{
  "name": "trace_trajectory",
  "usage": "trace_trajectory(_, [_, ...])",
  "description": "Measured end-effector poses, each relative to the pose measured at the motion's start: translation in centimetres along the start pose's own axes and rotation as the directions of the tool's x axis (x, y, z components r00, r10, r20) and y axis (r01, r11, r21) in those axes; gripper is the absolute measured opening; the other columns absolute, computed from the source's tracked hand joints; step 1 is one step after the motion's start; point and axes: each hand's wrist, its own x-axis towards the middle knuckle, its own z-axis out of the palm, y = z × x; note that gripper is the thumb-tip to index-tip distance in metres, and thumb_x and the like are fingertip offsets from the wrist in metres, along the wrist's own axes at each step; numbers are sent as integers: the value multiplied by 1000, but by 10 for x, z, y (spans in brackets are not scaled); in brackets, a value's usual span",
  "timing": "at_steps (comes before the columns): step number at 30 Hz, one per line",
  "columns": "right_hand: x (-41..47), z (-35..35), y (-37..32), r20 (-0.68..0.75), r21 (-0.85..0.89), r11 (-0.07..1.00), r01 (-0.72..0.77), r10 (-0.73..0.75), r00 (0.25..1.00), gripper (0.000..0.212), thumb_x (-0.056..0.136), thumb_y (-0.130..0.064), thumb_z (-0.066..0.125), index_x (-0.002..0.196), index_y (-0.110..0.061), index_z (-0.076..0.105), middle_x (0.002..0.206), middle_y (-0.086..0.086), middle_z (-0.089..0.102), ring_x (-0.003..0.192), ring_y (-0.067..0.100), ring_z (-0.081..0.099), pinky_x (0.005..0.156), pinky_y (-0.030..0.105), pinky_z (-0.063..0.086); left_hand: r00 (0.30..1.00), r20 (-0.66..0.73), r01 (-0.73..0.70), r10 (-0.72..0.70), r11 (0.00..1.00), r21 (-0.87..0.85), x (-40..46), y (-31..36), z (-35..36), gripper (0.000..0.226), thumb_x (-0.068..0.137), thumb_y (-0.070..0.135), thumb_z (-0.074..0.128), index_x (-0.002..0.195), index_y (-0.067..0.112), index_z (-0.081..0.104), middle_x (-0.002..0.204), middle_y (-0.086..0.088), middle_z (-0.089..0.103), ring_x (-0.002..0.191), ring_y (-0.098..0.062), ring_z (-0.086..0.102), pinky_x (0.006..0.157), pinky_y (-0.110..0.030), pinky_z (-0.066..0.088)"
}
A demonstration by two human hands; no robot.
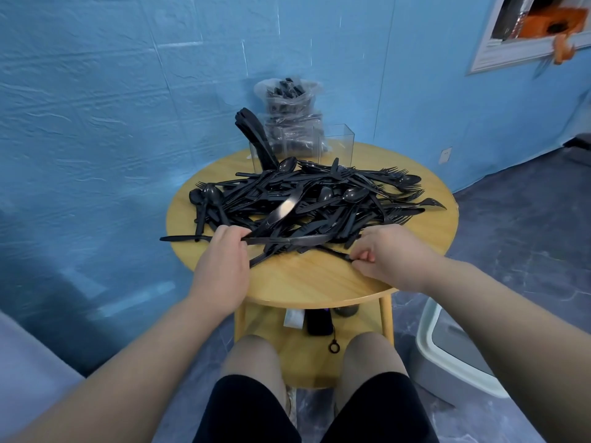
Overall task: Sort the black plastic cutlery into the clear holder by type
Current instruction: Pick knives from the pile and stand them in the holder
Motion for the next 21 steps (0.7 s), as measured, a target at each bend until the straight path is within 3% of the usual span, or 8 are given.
trace_trajectory(3, [-1,2,-2,-28,-64,998,-1,-1,1000,21,88,-24,51,91,-19,71,91,-4,61,84,17,59,74,33,50,998,-54,19,-22,998,-64,0,-4,-1,31,101,10,34,124,5,54,112,-6,53,85,-15,50,74,-28,37])
trace_trajectory(6, [-3,5,1,-123,-43,999,-11,6,992,17,84,-18,54,85,-18,71,82,-9,54,79,19,60,65,31,50,995,-96,-5,-6,994,-113,1,-6,-2,31,100,9,35,122,6,56,101,0,52,84,-14,51,74,-24,36])
trace_trajectory(10, [-8,6,7,-229,-22,1000,-15,9,973,10,86,-13,57,86,-14,67,86,-4,57,70,22,59,53,30,44,986,-167,-50,20,983,-179,4,2,-7,29,99,7,38,120,6,59,95,0,53,73,0,50,65,-4,35])
trace_trajectory(15, [-6,1,6,-281,102,995,10,19,960,9,94,-14,47,97,-15,56,93,-3,57,78,21,55,66,37,47,985,-157,-100,70,976,-195,9,15,-4,28,98,7,43,117,10,63,89,5,59,78,14,53,67,2,34])
trace_trajectory(21, [6,-5,-2,-385,195,980,33,45,922,15,84,-1,55,94,-11,62,91,1,56,75,18,53,68,36,49,996,-86,-38,14,957,-288,12,27,1,28,98,12,48,118,19,65,89,19,64,76,11,57,66,2,37])
